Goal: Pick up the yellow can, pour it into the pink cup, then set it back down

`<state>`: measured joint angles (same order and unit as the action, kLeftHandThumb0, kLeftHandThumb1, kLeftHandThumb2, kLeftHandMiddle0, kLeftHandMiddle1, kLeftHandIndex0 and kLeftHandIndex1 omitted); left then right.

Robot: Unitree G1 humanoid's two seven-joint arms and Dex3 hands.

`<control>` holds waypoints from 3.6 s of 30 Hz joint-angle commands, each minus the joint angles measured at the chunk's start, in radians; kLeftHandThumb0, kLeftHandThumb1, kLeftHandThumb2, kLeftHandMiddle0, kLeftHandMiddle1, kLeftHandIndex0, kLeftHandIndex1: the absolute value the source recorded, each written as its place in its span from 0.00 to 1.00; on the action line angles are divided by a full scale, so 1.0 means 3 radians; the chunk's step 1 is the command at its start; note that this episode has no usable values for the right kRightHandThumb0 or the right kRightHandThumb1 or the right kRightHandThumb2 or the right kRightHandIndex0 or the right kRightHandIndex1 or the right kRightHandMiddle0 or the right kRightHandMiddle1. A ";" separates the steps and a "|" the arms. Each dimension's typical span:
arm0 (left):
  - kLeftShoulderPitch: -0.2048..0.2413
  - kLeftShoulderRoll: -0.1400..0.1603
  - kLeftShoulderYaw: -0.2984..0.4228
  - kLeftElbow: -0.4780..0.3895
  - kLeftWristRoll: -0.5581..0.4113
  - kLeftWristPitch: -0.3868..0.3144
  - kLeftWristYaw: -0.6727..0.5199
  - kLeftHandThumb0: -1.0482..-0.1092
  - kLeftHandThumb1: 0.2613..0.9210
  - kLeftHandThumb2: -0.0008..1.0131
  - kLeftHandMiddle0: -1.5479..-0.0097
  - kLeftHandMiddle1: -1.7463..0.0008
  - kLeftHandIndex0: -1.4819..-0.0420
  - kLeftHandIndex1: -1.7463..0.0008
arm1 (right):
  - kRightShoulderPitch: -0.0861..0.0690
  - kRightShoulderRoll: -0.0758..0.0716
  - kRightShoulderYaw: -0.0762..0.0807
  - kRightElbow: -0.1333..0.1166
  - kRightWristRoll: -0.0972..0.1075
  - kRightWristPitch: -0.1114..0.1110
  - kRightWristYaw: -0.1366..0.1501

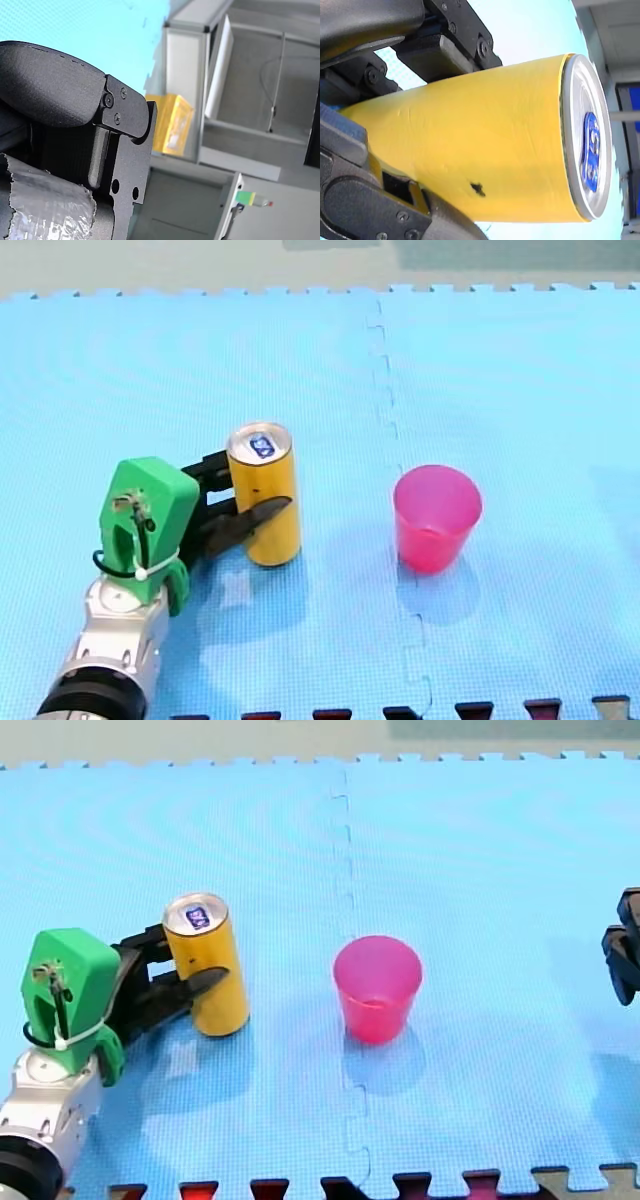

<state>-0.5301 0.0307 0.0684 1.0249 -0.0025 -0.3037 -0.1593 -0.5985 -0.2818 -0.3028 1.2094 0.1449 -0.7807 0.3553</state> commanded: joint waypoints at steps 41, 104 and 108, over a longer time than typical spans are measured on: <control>0.0081 -0.0026 0.0081 -0.0180 -0.0073 -0.0331 0.0273 0.68 0.76 0.00 0.08 0.99 0.14 1.00 | -0.0019 0.0030 0.0041 0.0013 -0.0027 0.0031 -0.0116; -0.0549 -0.0079 -0.0445 0.0167 0.0733 -0.0520 0.1214 0.67 0.72 0.00 0.07 1.00 0.14 1.00 | -0.0014 0.0171 0.0135 0.0029 -0.0122 0.0031 -0.0349; -0.0582 -0.0110 -0.0449 0.0183 0.0722 -0.0595 0.1198 0.67 0.72 0.00 0.07 1.00 0.14 1.00 | -0.0022 0.0169 0.0130 0.0037 -0.0117 0.0035 -0.0343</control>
<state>-0.6897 -0.0011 -0.0661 1.0781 0.2200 -0.4680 0.1991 -0.6016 -0.2280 -0.2614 1.2182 0.1075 -0.7732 0.2517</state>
